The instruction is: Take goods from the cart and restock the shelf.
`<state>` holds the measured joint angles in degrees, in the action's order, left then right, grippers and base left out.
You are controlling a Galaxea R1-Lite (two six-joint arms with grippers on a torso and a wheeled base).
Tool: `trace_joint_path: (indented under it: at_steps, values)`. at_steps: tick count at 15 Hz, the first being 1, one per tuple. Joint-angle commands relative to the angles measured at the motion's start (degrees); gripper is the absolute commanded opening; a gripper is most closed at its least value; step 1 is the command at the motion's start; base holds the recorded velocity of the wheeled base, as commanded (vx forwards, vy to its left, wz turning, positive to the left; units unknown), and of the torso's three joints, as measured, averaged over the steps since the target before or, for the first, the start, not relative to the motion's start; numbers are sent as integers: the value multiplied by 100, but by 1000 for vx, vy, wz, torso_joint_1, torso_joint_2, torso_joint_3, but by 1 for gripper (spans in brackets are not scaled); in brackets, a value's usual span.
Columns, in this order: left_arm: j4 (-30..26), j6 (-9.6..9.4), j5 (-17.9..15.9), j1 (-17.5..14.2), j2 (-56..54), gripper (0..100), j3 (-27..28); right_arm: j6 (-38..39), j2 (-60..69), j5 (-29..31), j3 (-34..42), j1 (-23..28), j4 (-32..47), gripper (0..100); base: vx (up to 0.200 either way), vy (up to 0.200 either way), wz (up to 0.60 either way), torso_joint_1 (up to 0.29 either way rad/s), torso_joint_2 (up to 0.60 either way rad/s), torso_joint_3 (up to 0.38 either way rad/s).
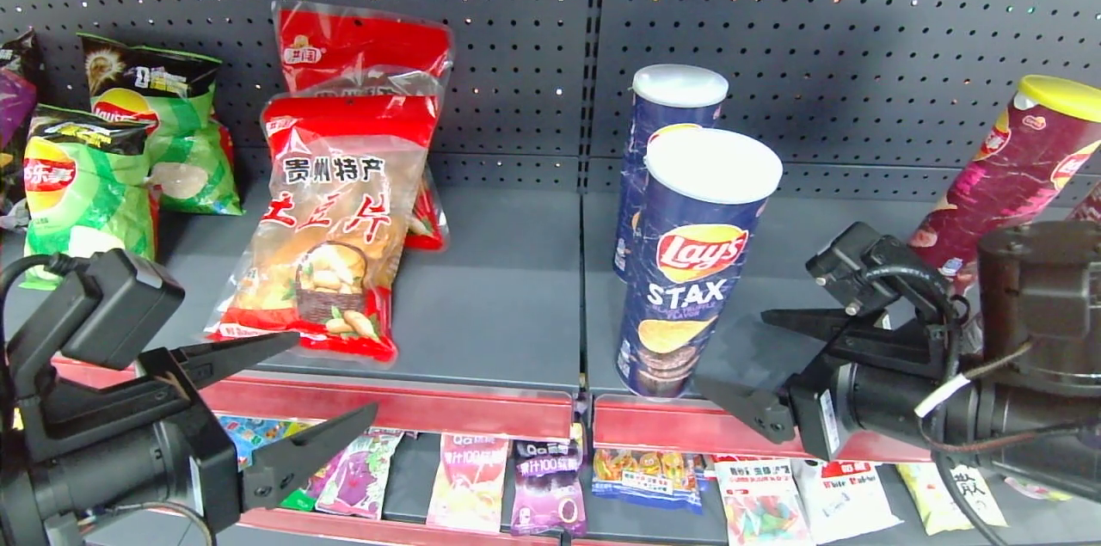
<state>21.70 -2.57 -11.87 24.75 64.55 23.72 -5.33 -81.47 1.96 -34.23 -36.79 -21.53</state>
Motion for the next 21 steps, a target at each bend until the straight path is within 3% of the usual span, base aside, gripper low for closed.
trace_joint_path:
  at_steps: [1, 4, 5, 7, 9, 10, 11, 12, 13, 15, 17, 18, 20, 21]
  values:
    - [-8, 2, 1, -5, -21, 100, -26, 5, 52, 15, 22, -3, 0, 100, 0, 0, 0, 0, 0, 0]
    - [-25, 2, 27, -75, -382, 100, -254, -30, 439, 76, 127, -91, 17, 100, 0, 0, 0, 0, 0, 0]
    - [-148, 11, 27, -436, -812, 100, -535, -144, 914, 296, 347, -452, 35, 100, 0, 0, 0, 0, 0, 0]
    - [-359, 11, 27, -620, -1278, 100, -729, -153, 1546, 366, 690, -548, 43, 100, 0, 0, 0, 0, 0, 0]
    - [-1273, 81, 62, -972, -2113, 100, -729, -144, 2671, 366, 804, -487, 685, 100, 0, 0, 0, 0, 0, 0]
    - [-2161, 161, 54, -1288, -2799, 100, -694, -144, 3533, 366, 479, -267, 1863, 100, 0, 0, 0, 0, 0, 0]
    - [-2214, 161, 54, -1297, -2843, 100, -694, -135, 3577, 366, 461, -258, 1933, 100, 0, 0, 0, 0, 0, 0]
    - [-2917, 240, 54, -1411, -3493, 100, -685, -118, 4227, 375, 162, -21, 2970, 100, 0, 0, 0, 0, 0, 0]
    - [-3989, 266, 124, -1473, -4460, 100, -667, -100, 5159, 384, -128, 550, 4183, 100, 0, 0, 0, 0, 0, 0]
    - [-4912, 266, 625, -1543, -5189, 100, -632, 164, 5853, 384, -277, 1543, 5097, 100, 0, 0, 0, 0, 0, 0]
    - [-5404, 486, 1047, -1552, -5471, 100, -544, 682, 6169, 384, -356, 2545, 5809, 100, 0, 0, 0, 0, 0, 0]
    - [-5413, 530, 1170, -1561, -5471, 100, -544, 752, 6196, 384, -339, 2747, 5879, 100, 0, 0, 0, 0, 0, 0]
    - [-5422, 908, 2163, -1789, -5383, 100, -632, 963, 6459, 393, 110, 4303, 5923, 100, 0, 0, 0, 0, 0, 0]
    - [-5431, 960, 2216, -1921, -5409, 100, -676, 946, 6609, 375, 241, 4725, 5941, 100, 0, 0, 0, 0, 0, 0]
